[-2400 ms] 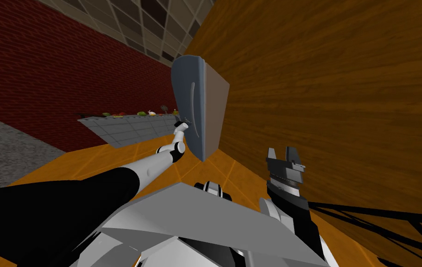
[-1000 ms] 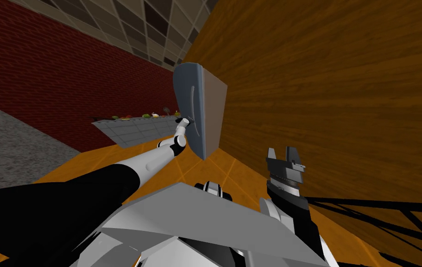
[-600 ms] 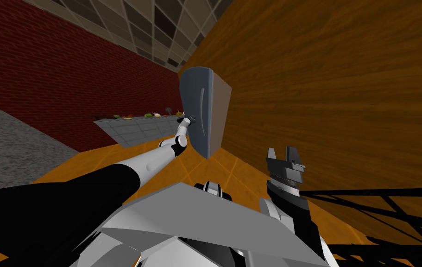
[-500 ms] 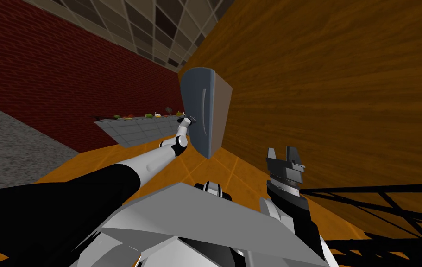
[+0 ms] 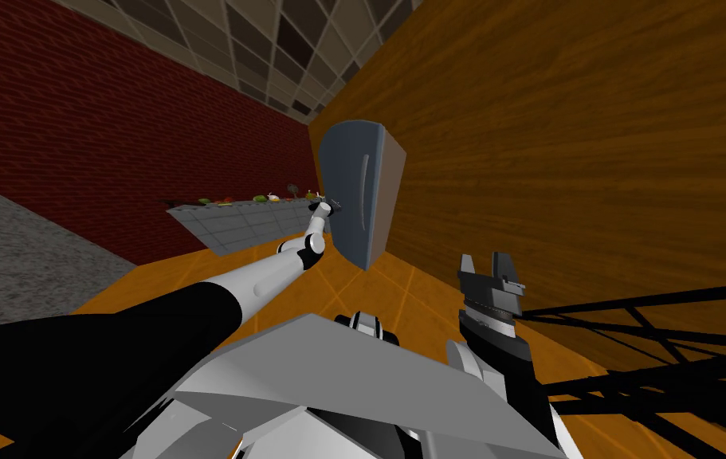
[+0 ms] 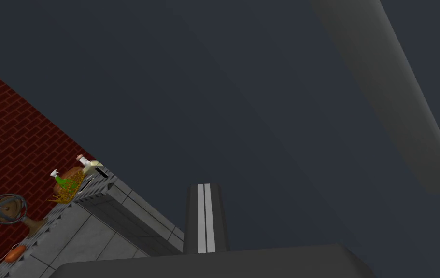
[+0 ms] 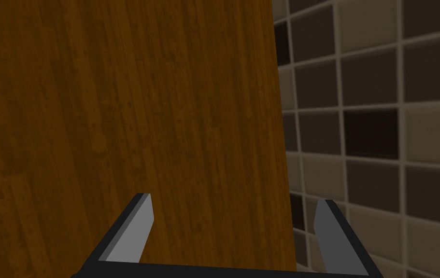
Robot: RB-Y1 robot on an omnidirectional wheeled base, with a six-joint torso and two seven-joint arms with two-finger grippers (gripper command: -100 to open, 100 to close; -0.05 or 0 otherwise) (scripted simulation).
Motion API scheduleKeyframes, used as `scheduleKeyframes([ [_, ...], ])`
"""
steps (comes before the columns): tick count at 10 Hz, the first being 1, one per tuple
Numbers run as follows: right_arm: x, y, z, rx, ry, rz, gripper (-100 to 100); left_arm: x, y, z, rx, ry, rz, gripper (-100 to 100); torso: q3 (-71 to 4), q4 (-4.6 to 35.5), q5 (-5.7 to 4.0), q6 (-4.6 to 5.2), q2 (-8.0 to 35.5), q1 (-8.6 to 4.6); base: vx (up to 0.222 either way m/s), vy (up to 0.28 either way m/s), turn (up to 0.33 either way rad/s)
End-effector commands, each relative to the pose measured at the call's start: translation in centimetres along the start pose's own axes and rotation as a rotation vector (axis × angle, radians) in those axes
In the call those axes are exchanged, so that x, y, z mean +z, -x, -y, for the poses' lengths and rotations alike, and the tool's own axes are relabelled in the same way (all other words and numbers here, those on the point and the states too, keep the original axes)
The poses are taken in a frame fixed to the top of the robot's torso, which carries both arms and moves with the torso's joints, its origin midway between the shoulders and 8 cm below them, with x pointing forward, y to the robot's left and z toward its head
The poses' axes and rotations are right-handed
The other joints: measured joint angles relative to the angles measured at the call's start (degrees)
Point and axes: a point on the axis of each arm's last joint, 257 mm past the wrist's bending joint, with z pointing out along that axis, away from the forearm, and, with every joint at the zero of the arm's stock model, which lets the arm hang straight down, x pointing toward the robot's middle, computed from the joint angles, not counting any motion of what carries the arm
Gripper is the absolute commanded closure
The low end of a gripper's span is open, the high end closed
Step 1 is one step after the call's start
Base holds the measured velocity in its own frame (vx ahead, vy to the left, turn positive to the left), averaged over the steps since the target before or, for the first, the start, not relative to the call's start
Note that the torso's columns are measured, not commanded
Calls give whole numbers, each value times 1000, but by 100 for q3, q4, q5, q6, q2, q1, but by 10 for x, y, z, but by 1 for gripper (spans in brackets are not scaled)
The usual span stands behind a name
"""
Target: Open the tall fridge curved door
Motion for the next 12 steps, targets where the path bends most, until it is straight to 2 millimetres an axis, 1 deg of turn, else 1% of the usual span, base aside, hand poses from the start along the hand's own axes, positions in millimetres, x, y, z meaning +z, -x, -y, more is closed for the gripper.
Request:
scheduleKeyframes([
  [1,0,0,0,0,0,0,0,1,-16,-18,0,35,-29,100,-3,-2,0,-3,-6,-12,-187,268,-42],
  [2,0,0,0,0,0,0,0,1,-16,-18,0,35,-29,100,0,-1,0,0,2,-3,-194,232,-45],
  [3,0,0,0,0,0,0,0,1,-26,-29,0,58,-49,100,1,1,-2,-2,2,-17,-177,251,-57],
  [4,0,0,0,0,0,0,0,1,-26,-29,0,58,-49,100,-3,-1,-2,0,-5,-8,-156,263,-43],
  [5,0,0,0,0,0,0,0,1,-37,-41,0,80,-69,100,-8,-4,2,-3,-13,-3,-155,276,-56],
  [6,0,0,0,0,0,0,0,1,-37,-41,0,81,-69,100,-9,-5,2,0,-13,1,-178,234,-56],
  [8,0,0,0,0,0,0,0,2,-37,-39,1,78,-68,100,-10,-5,-11,-1,-18,-46,-75,86,3],
  [9,0,0,0,0,0,0,0,3,-40,-40,-27,81,-73,-100,-22,-11,-16,3,-35,-58,77,-24,-71],
  [12,0,0,0,0,0,0,0,3,-44,-43,-65,85,-80,-100,-24,-13,-6,1,-37,-24,150,-92,-45],
])
